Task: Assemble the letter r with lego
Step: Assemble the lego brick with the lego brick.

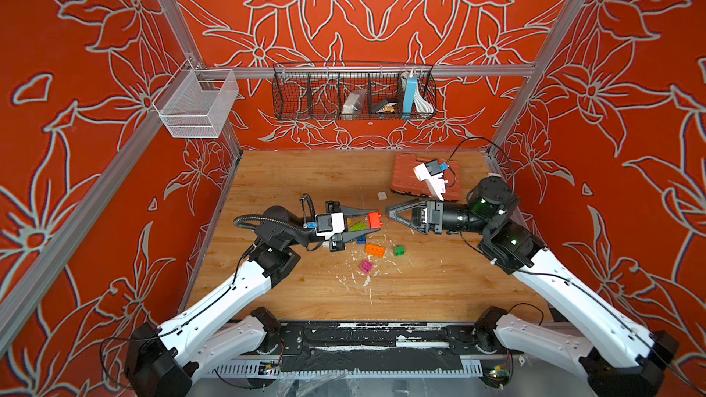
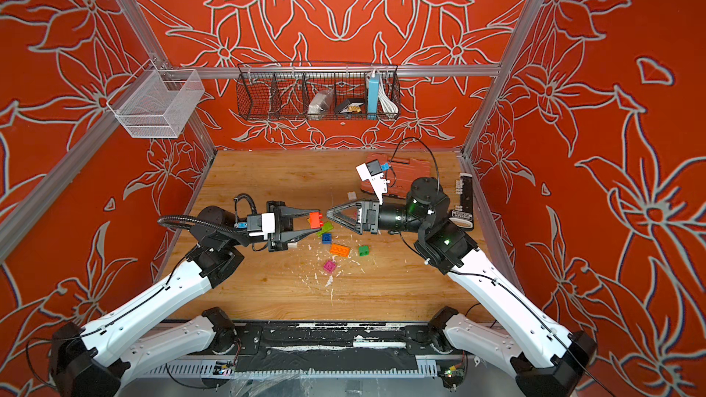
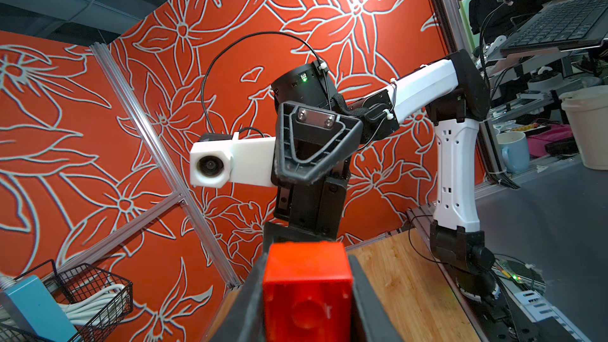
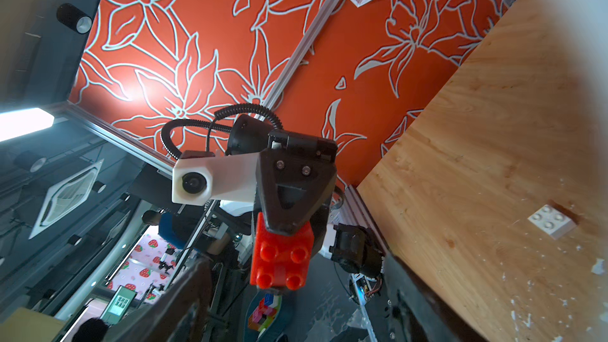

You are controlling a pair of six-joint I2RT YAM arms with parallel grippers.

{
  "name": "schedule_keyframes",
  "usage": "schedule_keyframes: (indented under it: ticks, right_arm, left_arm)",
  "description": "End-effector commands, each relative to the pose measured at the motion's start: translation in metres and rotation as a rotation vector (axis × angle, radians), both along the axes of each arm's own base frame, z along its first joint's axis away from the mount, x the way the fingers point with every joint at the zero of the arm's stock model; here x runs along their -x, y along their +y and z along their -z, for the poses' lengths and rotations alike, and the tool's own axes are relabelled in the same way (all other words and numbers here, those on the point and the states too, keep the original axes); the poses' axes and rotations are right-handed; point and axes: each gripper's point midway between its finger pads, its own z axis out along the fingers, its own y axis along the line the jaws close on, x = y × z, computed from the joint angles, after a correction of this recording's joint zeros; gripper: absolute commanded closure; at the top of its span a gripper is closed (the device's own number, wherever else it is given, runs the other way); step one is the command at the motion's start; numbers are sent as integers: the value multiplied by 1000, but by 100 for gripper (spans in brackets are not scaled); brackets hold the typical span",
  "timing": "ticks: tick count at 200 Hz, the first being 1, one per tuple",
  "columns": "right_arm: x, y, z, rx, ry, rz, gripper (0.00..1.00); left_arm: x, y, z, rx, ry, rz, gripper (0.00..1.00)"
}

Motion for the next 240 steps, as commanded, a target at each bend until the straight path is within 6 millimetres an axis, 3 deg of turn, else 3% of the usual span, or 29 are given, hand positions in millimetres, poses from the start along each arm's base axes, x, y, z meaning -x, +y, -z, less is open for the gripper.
schedule_keyframes:
  ticks: [1, 23, 73, 153, 203, 211, 220, 228, 240]
  right_arm:
    - [6, 8, -10, -27, -8, -16, 21]
    - [9, 14, -7, -23, 4, -33, 30]
    - [14, 21, -8, -26, 8, -57, 39]
    - [15, 22, -8, -28, 11, -57, 62]
    - [14, 18, -10, -23, -30, -24, 88]
    - [12, 15, -9, -15, -45, -1, 91]
    - [10, 11, -6, 3, -65, 37, 96]
    - [5, 6, -2, 31, -89, 81, 100]
    - [-3, -3, 8, 101, -126, 162, 100]
  left_arm:
    - [10, 5, -13, 14, -71, 14, 100]
    - [10, 5, -13, 14, -74, 13, 100]
    - [11, 4, -10, 4, -66, 18, 100]
    - [11, 4, -7, -7, -60, 19, 100]
    - [7, 3, -5, -15, -30, 9, 100]
    - [4, 4, -5, -9, -8, -6, 87]
    - [1, 5, -6, -5, 21, -25, 38]
    - [-1, 6, -5, -9, 56, -40, 5]
    - [-6, 10, -1, -15, 159, -77, 1]
